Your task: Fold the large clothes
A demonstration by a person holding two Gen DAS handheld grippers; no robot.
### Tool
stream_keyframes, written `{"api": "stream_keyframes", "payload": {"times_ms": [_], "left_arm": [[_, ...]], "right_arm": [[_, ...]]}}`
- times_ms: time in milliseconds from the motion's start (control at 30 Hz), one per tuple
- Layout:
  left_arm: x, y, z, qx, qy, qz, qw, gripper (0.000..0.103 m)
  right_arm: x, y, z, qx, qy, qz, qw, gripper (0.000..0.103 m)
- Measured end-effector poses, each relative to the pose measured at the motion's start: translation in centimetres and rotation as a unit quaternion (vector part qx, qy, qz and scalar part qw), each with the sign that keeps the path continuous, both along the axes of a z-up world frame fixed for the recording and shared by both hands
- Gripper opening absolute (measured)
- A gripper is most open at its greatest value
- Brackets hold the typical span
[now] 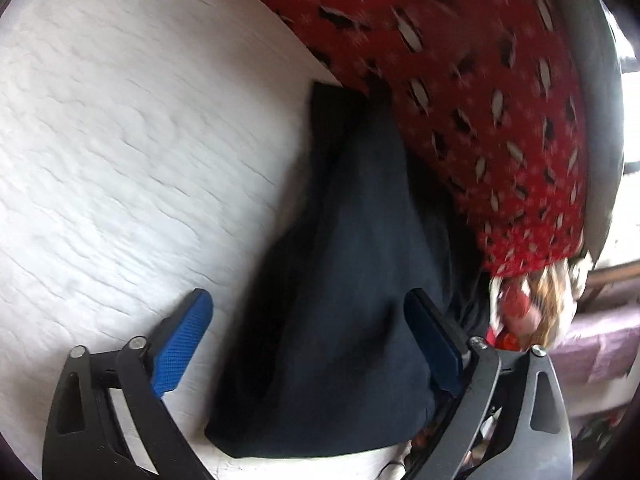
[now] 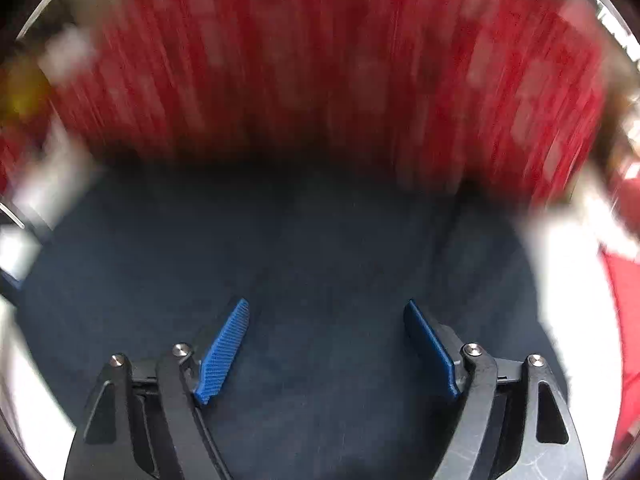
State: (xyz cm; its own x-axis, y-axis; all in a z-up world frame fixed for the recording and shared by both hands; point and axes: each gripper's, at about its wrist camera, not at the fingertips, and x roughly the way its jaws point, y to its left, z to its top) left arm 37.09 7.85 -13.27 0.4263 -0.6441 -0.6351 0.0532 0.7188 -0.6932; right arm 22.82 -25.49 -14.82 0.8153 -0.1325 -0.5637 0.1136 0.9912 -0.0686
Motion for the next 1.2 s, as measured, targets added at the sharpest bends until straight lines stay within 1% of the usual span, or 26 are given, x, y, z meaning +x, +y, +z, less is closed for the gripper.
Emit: {"api": "stream_keyframes", "payload": {"times_ms": [33,133,167,200,233,267,333,367,400,467,533,633,733,833,900,967,1033,1067,1100,1133,1200], "left_arm": [[-0.2,-0.6,0.2,0.010,-0.004,-0.011,0.9999,0.103],[-0.5,-3.6,0.4,0.039,-0.007,-0.071,0.9967,0.103],[-0.7,-4.5,0.7,0.051,-0.017,-0.078,0.9955,0.103],[-1.1,-5.1,1.0,0.058,-0.031,-0.082,0.9944,0.100],[-1.7,-5.8,1.5,0.064,-0.047,-0.082,0.9935,0.079],[-1.9,-6.3,1.7,0.074,-0.053,-0.078,0.9928,0.066],[-2.4,-7.2,2.3,0.096,-0.067,-0.069,0.9907,0.029],[-2.8,-7.5,2.8,0.103,-0.076,-0.062,0.9899,0.024],[-3.3,-7.7,3.5,0.102,-0.084,-0.057,0.9896,0.021],[-3.8,-8.5,5.1,0.103,-0.104,-0.046,0.9881,0.018],[-4.8,-9.6,7.0,0.100,-0.127,-0.046,0.9858,0.017],[-6.2,-11.3,9.2,0.096,-0.150,-0.052,0.9827,0.017],[-7.6,-13.5,10.8,0.087,-0.171,-0.073,0.9787,0.015],[-9.0,-16.8,11.8,0.086,-0.188,-0.102,0.9730,0.014],[-9.5,-19.1,12.0,0.086,-0.193,-0.121,0.9698,0.011],[-9.8,-21.1,11.7,0.091,-0.191,-0.138,0.9678,0.010],[-9.5,-23.7,10.6,0.093,-0.175,-0.150,0.9686,0.008],[-9.3,-24.6,10.0,0.093,-0.167,-0.154,0.9694,0.008],[-9.2,-25.5,9.4,0.093,-0.159,-0.158,0.9702,0.007],[-9.0,-26.7,8.7,0.097,-0.149,-0.162,0.9706,0.007],[-9.1,-28.1,8.0,0.113,-0.141,-0.164,0.9697,0.007]], "right_arm": [[0.0,-0.1,-0.2,-0.003,-0.004,0.003,1.000,0.087],[0.3,-0.1,0.0,0.000,-0.003,0.000,1.000,0.088],[0.2,0.0,-0.2,-0.001,-0.005,0.000,1.000,0.088],[-0.1,0.3,-0.2,-0.002,-0.007,0.000,1.000,0.088],[0.1,0.3,-0.2,-0.002,-0.008,0.000,1.000,0.088],[0.1,0.3,-0.3,0.000,-0.010,0.000,1.000,0.088],[0.3,0.3,-0.2,0.001,-0.011,0.000,1.000,0.088],[0.4,0.3,-0.1,0.002,-0.010,0.000,1.000,0.088],[-0.3,0.3,-0.4,0.003,-0.011,-0.001,1.000,0.088],[-0.3,0.2,-0.2,0.006,-0.007,0.000,1.000,0.088],[-0.7,0.2,0.0,0.007,0.000,0.000,1.000,0.088],[-1.9,-0.1,0.8,0.003,0.006,0.003,1.000,0.087],[-4.1,-1.4,1.7,0.002,-0.015,-0.010,1.000,0.087],[-7.3,-4.4,2.3,0.022,-0.052,-0.051,0.997,0.087],[-9.5,-6.6,2.0,0.044,-0.074,-0.079,0.993,0.088],[-10.7,-8.7,0.9,0.066,-0.071,-0.116,0.989,0.091],[-11.1,-10.5,-0.8,0.108,-0.056,-0.126,0.985,0.091],[-11.3,-11.4,-1.7,0.140,-0.056,-0.124,0.981,0.091],[-11.5,-11.9,-2.2,0.161,-0.063,-0.121,0.977,0.091],[-11.9,-12.0,-2.5,0.167,-0.079,-0.119,0.976,0.091],[-12.0,-11.8,-2.6,0.158,-0.089,-0.118,0.976,0.092]]}}
